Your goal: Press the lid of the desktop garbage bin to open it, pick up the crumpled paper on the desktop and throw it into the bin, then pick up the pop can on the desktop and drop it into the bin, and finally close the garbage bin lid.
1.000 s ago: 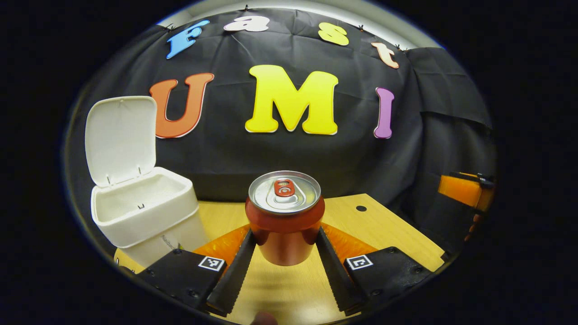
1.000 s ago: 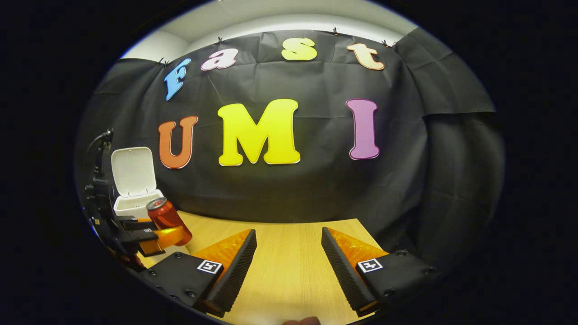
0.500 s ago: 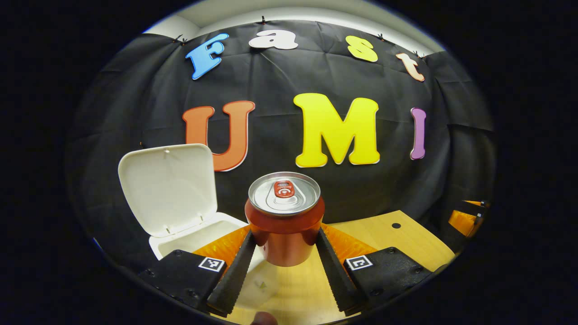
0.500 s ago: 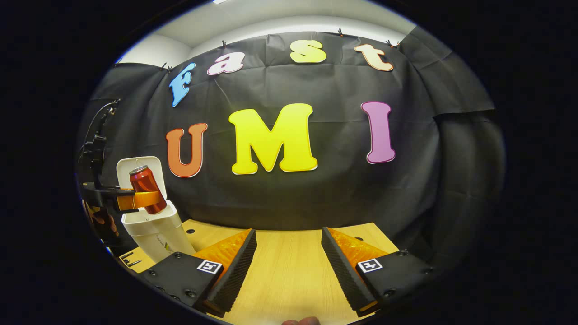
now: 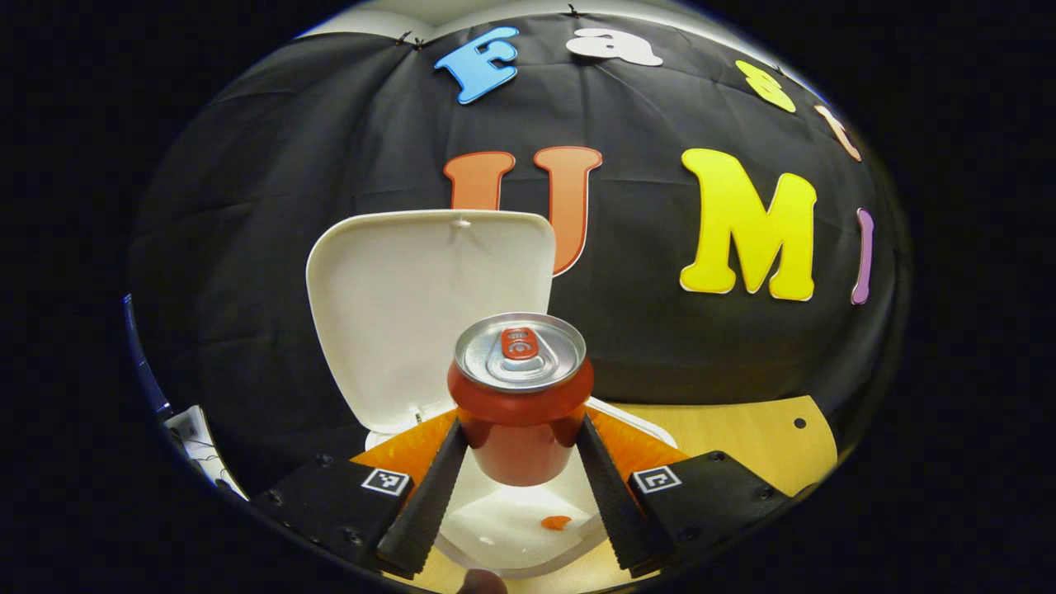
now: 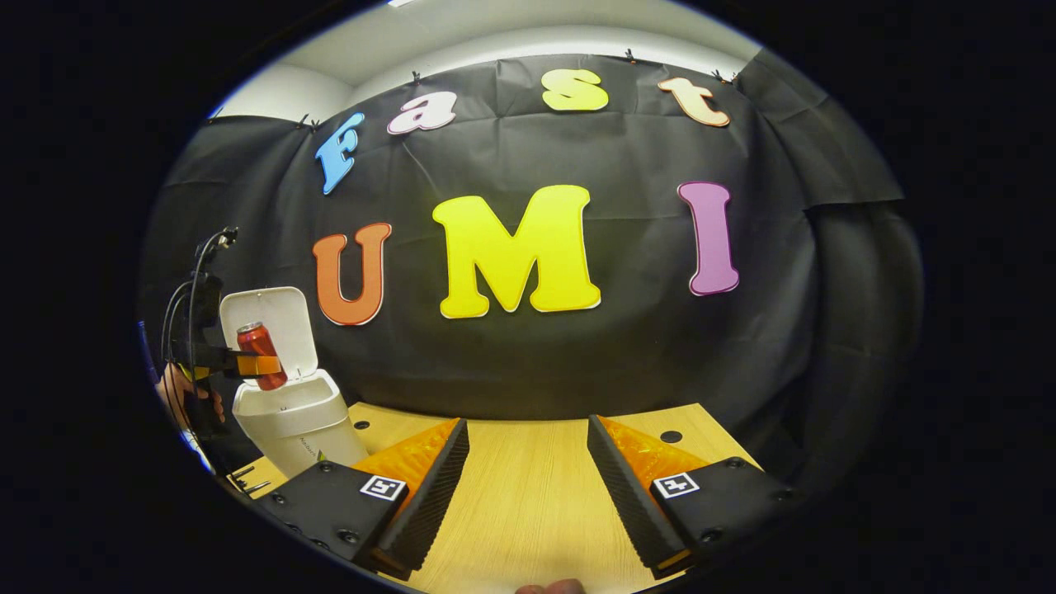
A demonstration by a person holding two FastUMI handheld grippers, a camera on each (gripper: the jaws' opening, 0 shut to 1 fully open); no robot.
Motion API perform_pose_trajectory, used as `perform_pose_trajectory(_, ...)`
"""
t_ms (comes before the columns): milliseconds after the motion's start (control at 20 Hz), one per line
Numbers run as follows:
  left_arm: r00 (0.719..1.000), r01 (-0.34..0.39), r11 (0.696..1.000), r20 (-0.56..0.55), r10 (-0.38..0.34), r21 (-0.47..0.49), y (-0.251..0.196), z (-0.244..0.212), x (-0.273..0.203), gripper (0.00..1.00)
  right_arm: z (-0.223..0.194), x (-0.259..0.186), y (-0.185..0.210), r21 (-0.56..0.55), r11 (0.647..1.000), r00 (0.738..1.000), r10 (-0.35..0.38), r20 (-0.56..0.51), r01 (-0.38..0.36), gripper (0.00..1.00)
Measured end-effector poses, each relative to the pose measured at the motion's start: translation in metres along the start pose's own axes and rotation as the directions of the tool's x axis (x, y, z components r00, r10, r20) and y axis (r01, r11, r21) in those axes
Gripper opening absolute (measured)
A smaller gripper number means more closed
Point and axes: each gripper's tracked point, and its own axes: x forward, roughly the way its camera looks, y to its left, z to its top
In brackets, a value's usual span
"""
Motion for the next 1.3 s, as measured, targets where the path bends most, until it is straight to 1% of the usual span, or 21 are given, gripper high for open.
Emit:
perform_pose_trajectory(150, 1.0, -0.01, 1.0, -0.029, 0.01, -0.027, 0.003, -0.011, 0.007, 0.84, -0.003, -0.003, -0.001, 0.009, 1.0, 1.0, -0.011, -0.009, 0.011, 0.93)
perform_pose_trajectory(250, 0.999, -0.025, 1.0, -0.04, 0.024, -0.015, 0.007, -0.014, 0.009, 0.86, -0.005, -0.005, -0.003, 0.002, 1.0, 1.0, -0.017, -0.012, 0.017, 0.93)
perform_pose_trajectory(600, 0.999, -0.021, 1.0, -0.03, 0.021, -0.011, 0.007, -0.015, 0.006, 0.87, -0.012, -0.007, -0.006, 0.016, 1.0, 0.999, -0.025, -0.023, 0.025, 0.93)
perform_pose_trajectory(850, 1.0, -0.025, 0.999, -0.007, 0.025, -0.026, 0.001, -0.009, -0.01, 0.87, -0.014, -0.007, 0.001, 0.001, 1.0, 1.0, 0.003, -0.025, -0.003, 0.93)
perform_pose_trajectory(1050, 1.0, -0.027, 0.999, 0.015, 0.027, -0.044, -0.008, -0.002, -0.026, 0.89, -0.017, -0.005, 0.01, -0.008, 0.999, 0.999, 0.034, -0.031, -0.034, 0.93)
perform_pose_trajectory(1200, 0.998, -0.04, 0.999, 0.05, 0.041, -0.023, -0.009, 0.01, -0.035, 0.91, -0.016, -0.002, 0.014, -0.004, 0.999, 0.998, 0.049, -0.032, -0.05, 0.93)
perform_pose_trajectory(1300, 0.994, -0.056, 0.998, 0.096, 0.056, 0.004, -0.011, 0.03, -0.044, 0.91, -0.018, 0.002, 0.015, -0.003, 0.998, 0.998, 0.061, -0.035, -0.061, 0.93)
